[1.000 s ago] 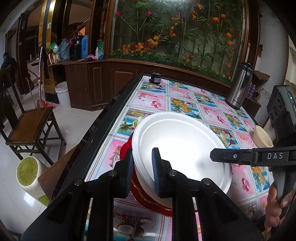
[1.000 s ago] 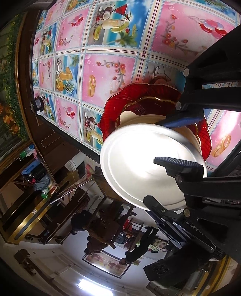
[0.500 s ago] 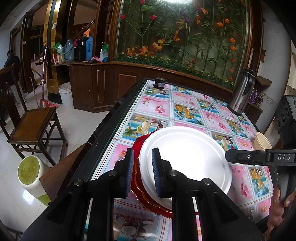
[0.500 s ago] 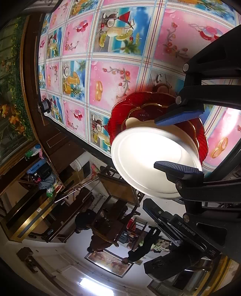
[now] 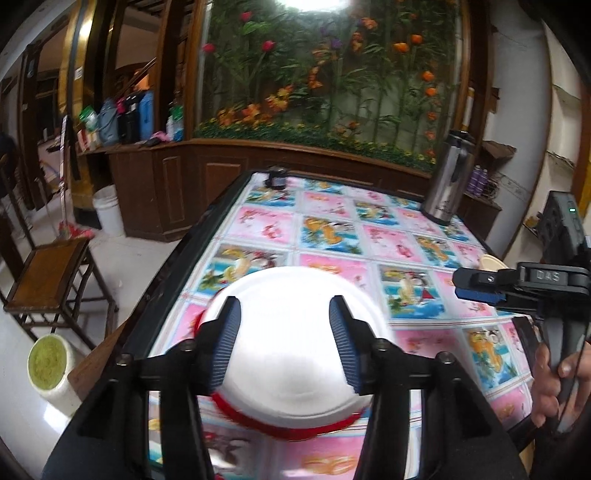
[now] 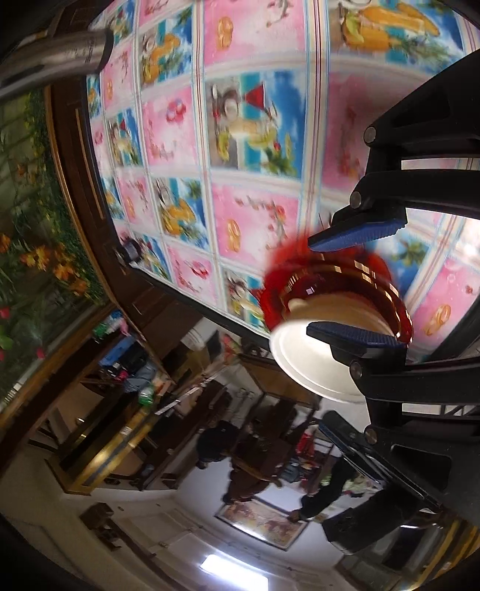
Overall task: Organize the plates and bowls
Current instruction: 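Move the right gripper to the remaining beige bowl and grasp its rim, then carry the beige bowl toward the dish stack with the right gripper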
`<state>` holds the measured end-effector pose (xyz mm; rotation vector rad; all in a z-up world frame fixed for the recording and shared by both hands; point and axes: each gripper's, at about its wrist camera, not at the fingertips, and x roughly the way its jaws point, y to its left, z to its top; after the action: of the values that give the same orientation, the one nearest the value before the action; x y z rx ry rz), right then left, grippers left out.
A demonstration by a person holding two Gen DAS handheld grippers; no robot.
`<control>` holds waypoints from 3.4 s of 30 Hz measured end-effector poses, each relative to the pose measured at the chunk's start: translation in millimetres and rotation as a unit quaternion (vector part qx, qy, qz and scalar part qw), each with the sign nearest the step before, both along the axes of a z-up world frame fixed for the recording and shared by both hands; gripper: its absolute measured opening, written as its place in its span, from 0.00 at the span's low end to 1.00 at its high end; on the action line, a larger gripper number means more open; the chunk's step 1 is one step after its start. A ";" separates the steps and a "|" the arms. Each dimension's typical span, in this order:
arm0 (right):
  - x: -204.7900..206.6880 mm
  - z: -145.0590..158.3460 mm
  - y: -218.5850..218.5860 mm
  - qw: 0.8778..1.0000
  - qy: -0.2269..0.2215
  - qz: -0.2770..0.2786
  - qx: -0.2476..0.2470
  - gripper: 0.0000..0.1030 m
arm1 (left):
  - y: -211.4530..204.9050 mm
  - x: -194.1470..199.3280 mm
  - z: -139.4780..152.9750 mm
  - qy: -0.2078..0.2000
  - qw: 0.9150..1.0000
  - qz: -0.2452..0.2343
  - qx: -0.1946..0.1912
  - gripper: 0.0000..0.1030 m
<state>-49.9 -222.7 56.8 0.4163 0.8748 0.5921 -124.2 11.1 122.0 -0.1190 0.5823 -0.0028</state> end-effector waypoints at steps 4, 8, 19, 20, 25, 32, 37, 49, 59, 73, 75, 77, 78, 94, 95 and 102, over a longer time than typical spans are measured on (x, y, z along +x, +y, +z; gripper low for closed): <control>2.8 -4.9 -53.0 0.998 0.000 -0.055 0.014 0.41 | -32.0 2.9 4.1 0.001 0.999 -0.038 0.011 0.47; 2.8 -12.8 -113.5 0.992 0.003 -0.121 0.025 0.41 | -73.8 9.9 -2.5 0.016 0.996 -0.090 0.023 0.47; 12.8 -9.7 -270.2 0.940 -0.021 -0.335 -0.065 0.42 | -168.0 18.0 -31.8 0.081 0.973 -0.216 0.033 0.47; 16.5 -10.9 -281.1 0.934 -0.020 -0.349 -0.073 0.42 | -173.4 17.0 -33.2 0.084 0.971 -0.223 0.035 0.47; 46.0 -35.3 -319.6 0.918 0.021 -0.384 -0.100 0.42 | -180.6 16.6 -37.7 0.093 0.968 -0.230 0.038 0.47; 75.6 -61.8 -324.0 0.919 0.057 -0.370 -0.124 0.38 | -177.2 21.9 -41.5 0.101 0.969 -0.223 0.034 0.47; 81.9 -68.3 -308.6 0.928 0.063 -0.342 -0.132 0.20 | -176.0 23.9 -43.1 0.103 0.969 -0.222 0.033 0.47; 69.2 -70.6 -189.6 0.977 0.053 -0.122 -0.165 0.22 | -165.4 28.9 -43.1 0.103 0.972 -0.208 0.025 0.47; 16.6 -47.1 -134.9 0.991 -0.001 -0.043 -0.127 0.49 | -151.8 34.3 -41.7 0.105 0.976 -0.193 0.007 0.47; -25.5 -61.4 -163.4 0.994 0.021 -0.102 -0.035 0.40 | -156.3 75.1 -55.0 0.135 0.974 -0.182 -0.020 0.43; -23.0 -66.2 -158.7 0.994 0.026 -0.099 -0.034 0.38 | -156.5 76.9 -57.3 0.138 0.973 -0.184 -0.025 0.42; -20.1 -70.4 -154.9 0.994 0.030 -0.097 -0.033 0.33 | -157.0 79.7 -59.5 0.140 0.973 -0.183 -0.026 0.41; -17.2 -72.6 -152.3 0.994 0.033 -0.095 -0.034 0.30 | -156.7 81.1 -60.8 0.142 0.973 -0.182 -0.028 0.41; -21.0 -75.8 -140.2 0.994 0.027 -0.096 -0.048 0.14 | -160.9 85.4 -75.3 0.151 0.970 -0.187 -0.024 0.15; -22.0 -75.3 -140.1 0.994 0.026 -0.096 -0.048 0.14 | -161.7 81.9 -73.0 0.147 0.971 -0.187 -0.019 0.15; -32.2 -65.2 -139.2 0.994 0.014 -0.097 -0.046 0.14 | -159.3 71.4 -63.8 0.136 0.972 -0.188 -0.018 0.15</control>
<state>-82.1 -361.9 -8.5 0.4221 0.8729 0.3668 -52.9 -148.2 58.2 -0.0422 0.8730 -0.3703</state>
